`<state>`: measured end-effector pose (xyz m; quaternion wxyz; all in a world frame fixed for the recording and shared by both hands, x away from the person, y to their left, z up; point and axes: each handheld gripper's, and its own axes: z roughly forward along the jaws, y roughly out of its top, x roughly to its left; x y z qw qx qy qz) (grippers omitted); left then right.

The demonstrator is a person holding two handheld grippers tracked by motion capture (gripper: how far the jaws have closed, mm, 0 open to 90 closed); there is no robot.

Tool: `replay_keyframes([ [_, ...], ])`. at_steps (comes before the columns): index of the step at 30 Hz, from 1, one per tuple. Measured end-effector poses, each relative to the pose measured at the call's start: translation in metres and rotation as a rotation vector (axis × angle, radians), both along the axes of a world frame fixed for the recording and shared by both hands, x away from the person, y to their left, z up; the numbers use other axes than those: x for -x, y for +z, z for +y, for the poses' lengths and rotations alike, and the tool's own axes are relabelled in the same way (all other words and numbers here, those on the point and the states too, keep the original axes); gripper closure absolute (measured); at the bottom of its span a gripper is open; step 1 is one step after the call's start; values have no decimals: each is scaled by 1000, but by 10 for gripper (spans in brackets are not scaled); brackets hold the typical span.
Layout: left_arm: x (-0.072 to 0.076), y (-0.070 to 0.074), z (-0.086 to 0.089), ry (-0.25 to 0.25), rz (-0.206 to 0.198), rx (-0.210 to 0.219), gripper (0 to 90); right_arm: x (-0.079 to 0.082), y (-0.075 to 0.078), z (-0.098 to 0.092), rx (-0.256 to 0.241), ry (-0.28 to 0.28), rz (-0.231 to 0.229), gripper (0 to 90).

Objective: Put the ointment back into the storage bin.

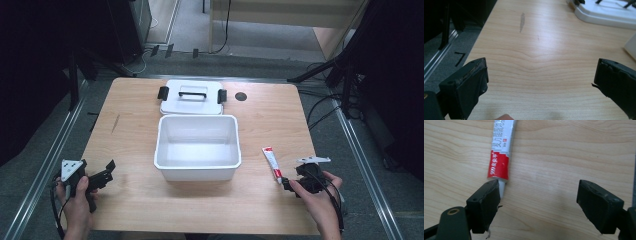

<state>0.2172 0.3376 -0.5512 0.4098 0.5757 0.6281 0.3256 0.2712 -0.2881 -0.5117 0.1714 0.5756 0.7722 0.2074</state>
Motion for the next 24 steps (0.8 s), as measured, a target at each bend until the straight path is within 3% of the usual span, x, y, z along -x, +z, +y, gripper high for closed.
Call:
replay_keyframes([
  [5, 0, 0, -5, -8, -5, -42, 0, -7, 7, 0, 31, -9, 68, 192],
  [6, 1, 0, -5, -9, -7, -47, 0, -9, 9, 1, 36, -4, 95, 190],
  [7, 2, 0, -6, -3, -12, -53, 2, -12, 11, 2, 40, 12, 159, 172],
  [8, 2, 0, -6, -3, -12, -53, 2, -12, 11, 2, 40, 12, 159, 172],
  [13, 3, 0, -3, 13, -18, -24, 3, -17, 15, 12, 117, 62, 299, 161],
  [17, 3, 0, -3, 9, -21, -22, 3, -20, 16, 17, 123, 71, 335, 167],
  [21, 3, 0, -2, 8, -21, -13, 4, -30, 17, 23, 124, 81, 365, 308],
  [24, 3, 0, -2, 7, -19, -8, 4, -36, 18, 27, 117, 80, 380, 343],
])
